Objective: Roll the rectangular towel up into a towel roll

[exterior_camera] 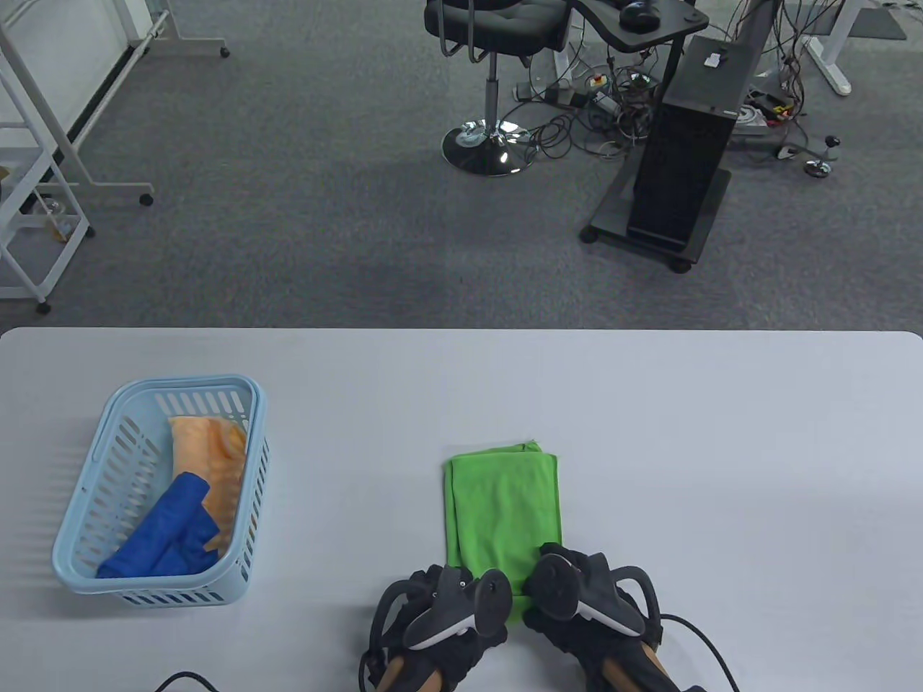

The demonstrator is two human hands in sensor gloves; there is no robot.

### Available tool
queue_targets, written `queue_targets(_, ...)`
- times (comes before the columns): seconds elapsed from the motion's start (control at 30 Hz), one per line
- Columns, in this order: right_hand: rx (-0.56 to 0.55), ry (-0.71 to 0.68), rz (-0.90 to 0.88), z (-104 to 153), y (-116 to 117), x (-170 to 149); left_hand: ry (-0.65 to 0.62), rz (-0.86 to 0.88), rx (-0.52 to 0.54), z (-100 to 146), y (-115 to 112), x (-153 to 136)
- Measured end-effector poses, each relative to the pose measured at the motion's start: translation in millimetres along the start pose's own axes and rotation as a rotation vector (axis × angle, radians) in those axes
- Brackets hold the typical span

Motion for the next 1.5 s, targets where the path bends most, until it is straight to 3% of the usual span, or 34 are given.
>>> queue_targets(0.1, -0.038, -0.016, -0.038, -0.4, 0.2, -2.8, -0.006, -0.053, 0.001, -1.7, -1.7, 2.8)
queue_targets(0.23, -0.01, -0.01, -0.049, -1.1, -1.9, -3.9, 0.005, -0.153, 0.022, -2.1, -3.7, 7.5)
queue_targets(0.57, -0.022, -0.013, -0.016, 0.3, -2.2, -6.2, -0.002, -0.065, 0.168, -0.1, 2.1, 3.0)
queue_targets(0.7, 0.001, -0.007, 0.007, 3.8, -2.8, -3.2, -0.01, -0.037, 0.195, -1.0, 3.5, -0.1)
queue_targets(0.87, -0.064, 0.005, -0.038, 2.5, -8.9, -6.4, -0.002, 0.014, 0.198, -2.0, 5.7, -4.3)
queue_targets(1.0, -0.015, 0.009, 0.016, 1.5, -5.8, -9.1, 0.027, -0.005, 0.184, -3.6, 2.6, -4.5)
queue_targets(1.1, 0.004, 0.005, 0.028, 2.2, -5.4, -6.2, 0.046, -0.033, 0.233, -2.9, 4.1, -3.5)
queue_targets(1.3, 0.066, 0.037, 0.085, -0.6, 1.6, -5.1, 0.033, 0.001, 0.104, -2.4, 1.7, -6.4)
queue_targets(1.4, 0.075, 0.044, 0.09, -1.6, 2.5, -4.1, 0.042, -0.054, -0.011, -4.4, -5.0, -3.6)
queue_targets(1.5, 0.055, 0.044, 0.073, -1.7, 2.8, -3.8, 0.029, -0.124, 0.012, -6.5, -6.4, 3.8)
Point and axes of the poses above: the tracker on the back of each hand, its own x axis roughly to the thumb side, its own z axis roughly from the fingertips to the wrist, y = z × x, the point moved 1 cm from there along -z, roughly from the wrist to the fingertips, and after that the axes turned 4 degrees about -z, right-handed, at the moved point
